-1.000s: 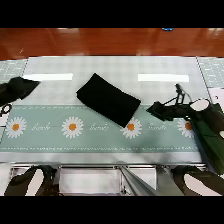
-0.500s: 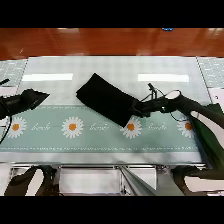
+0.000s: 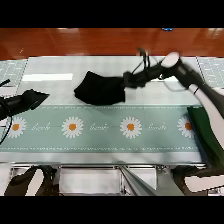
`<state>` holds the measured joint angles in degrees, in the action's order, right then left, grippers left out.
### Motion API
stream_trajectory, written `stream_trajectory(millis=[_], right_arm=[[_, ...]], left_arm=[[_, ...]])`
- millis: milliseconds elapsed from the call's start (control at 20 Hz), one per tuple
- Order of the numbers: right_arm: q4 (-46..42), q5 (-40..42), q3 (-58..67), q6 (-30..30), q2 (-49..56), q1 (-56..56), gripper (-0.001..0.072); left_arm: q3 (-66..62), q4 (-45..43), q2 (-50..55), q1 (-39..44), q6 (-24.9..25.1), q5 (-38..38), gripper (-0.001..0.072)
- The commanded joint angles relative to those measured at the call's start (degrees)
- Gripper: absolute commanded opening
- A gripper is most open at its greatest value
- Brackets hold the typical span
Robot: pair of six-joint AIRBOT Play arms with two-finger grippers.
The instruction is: Fold the shirts.
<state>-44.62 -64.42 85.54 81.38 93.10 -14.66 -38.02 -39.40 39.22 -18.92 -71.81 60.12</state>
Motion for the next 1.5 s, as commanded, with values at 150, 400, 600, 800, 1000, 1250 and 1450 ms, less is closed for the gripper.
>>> stream_trajectory(millis=[150, 400, 600, 800, 1000, 1250, 1450], right_arm=[[-15.78, -20.74, 29.68, 9.46, 0.17, 9.99, 0.0022], [-14.93, -30.42, 33.24, 10.80, -3.65, 25.99, 0.0022], [-12.41, -34.97, 33.24, 10.73, -7.76, 41.16, 0.0022], [-9.01, -42.03, 32.74, 9.46, -8.57, 55.32, 0.0021], [-10.54, -42.07, 27.26, 8.50, -12.35, 65.07, 0.0021], [-23.91, -42.10, 10.12, 6.10, -22.56, 74.69, 0.0022], [-23.69, -42.10, -4.66, 4.96, -30.25, 82.77, 0.0023]], left_arm=[[0.02, -0.09, 0.04, 0.02, 0.63, 1.97, 0.0017], [0.02, -0.09, 0.04, 0.02, 0.70, 1.88, 0.0017], [0.02, -0.09, 0.04, 0.02, 0.87, 1.86, 0.0017], [0.02, -0.04, 0.04, 0.02, 0.87, 1.84, 0.0017], [0.02, -0.04, 0.07, 0.02, 0.90, 1.18, 0.0017], [0.02, -0.04, 0.11, 0.02, 0.90, -1.73, 0.0017], [0.02, -0.04, 1.46, 0.02, 0.90, -6.69, 0.0017]])
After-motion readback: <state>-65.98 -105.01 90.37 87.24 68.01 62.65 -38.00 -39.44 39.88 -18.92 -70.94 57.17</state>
